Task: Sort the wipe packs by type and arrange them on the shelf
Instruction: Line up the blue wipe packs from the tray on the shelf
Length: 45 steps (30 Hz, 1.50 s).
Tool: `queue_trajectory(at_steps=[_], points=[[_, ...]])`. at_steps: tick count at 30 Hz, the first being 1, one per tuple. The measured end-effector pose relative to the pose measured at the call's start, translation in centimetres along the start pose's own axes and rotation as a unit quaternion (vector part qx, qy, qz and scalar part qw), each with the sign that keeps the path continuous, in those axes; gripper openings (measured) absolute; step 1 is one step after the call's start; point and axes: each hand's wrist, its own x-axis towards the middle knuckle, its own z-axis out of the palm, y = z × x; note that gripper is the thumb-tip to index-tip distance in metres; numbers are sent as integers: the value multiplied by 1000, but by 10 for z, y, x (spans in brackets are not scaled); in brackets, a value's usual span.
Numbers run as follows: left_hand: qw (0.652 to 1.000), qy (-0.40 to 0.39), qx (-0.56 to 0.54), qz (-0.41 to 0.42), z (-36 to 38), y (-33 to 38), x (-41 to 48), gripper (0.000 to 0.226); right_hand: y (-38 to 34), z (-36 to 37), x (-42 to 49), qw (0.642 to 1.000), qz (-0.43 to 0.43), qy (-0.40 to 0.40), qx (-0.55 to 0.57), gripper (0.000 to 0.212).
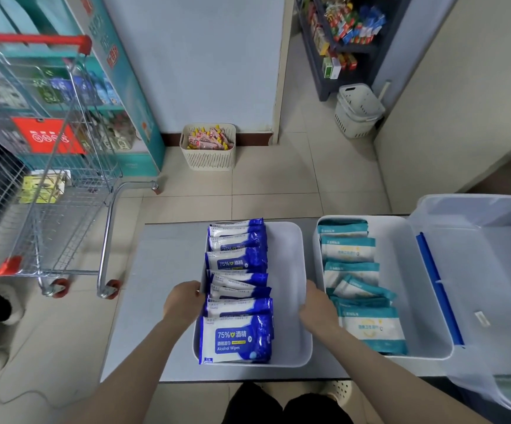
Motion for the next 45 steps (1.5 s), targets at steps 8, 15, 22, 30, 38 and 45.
queue_trajectory(at_steps=[8, 15, 22, 30, 38, 45], points=[[1000, -7, 11, 18, -9, 2, -4, 39, -5, -18, -9, 999, -26, -3, 21, 26], [999, 9, 14, 36, -26, 14, -7, 38, -13, -47, -12, 999, -34, 21, 16, 23], [996, 41, -12, 75, -47, 34, -19, 41, -16, -81, -28, 997, -38, 65, 21, 24], [987, 76, -32, 141, -89, 88, -51, 28, -1, -153, -72, 988, -78, 119, 53, 25], [970, 79, -76, 217, -121, 172, -122, 33, 44, -234, -116, 975, -81, 196, 61, 28], [946, 53, -141, 288, -116, 256, -190, 34, 111, -303, -177, 964, -50, 259, 39, 31]])
